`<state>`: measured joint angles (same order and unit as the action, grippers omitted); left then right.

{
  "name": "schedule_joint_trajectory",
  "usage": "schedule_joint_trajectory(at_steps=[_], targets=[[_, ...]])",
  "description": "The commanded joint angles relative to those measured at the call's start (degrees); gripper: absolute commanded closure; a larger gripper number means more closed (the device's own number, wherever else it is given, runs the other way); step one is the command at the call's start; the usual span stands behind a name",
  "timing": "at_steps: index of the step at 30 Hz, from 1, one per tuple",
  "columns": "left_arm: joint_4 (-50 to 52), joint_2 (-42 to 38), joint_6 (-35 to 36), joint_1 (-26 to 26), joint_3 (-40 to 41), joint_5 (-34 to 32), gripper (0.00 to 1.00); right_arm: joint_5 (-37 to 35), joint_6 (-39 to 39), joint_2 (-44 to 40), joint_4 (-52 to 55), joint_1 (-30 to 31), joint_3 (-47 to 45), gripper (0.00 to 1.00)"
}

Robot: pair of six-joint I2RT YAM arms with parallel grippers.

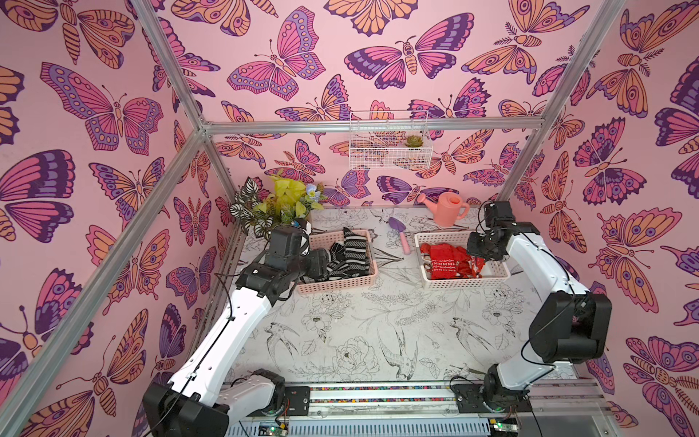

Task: Sort the socks into the basket by color
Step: Place the sock in the bin.

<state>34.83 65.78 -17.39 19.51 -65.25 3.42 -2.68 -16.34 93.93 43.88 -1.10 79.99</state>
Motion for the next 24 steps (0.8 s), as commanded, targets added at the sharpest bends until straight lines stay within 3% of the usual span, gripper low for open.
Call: schedule_joint_trajectory(at_steps=[1,16,24], targets=[[0.9,-1.1,0.8,-0.3,1.0,-0.7,0.32,1.2,-0.5,0.7,-0.2,-0.4,2.3,0.96],[0.9,-1.1,1.0,-0.3,1.3,-1.6,0.32,1.0,-2.1,9.0,-1.1,-0.4,5.8,0.96],[0.8,-0.8,0.9,-0.3,1.4,-1.8,0.31,-0.4,-2.3,11.9,-1.1,-0.5,7.5,0.89]])
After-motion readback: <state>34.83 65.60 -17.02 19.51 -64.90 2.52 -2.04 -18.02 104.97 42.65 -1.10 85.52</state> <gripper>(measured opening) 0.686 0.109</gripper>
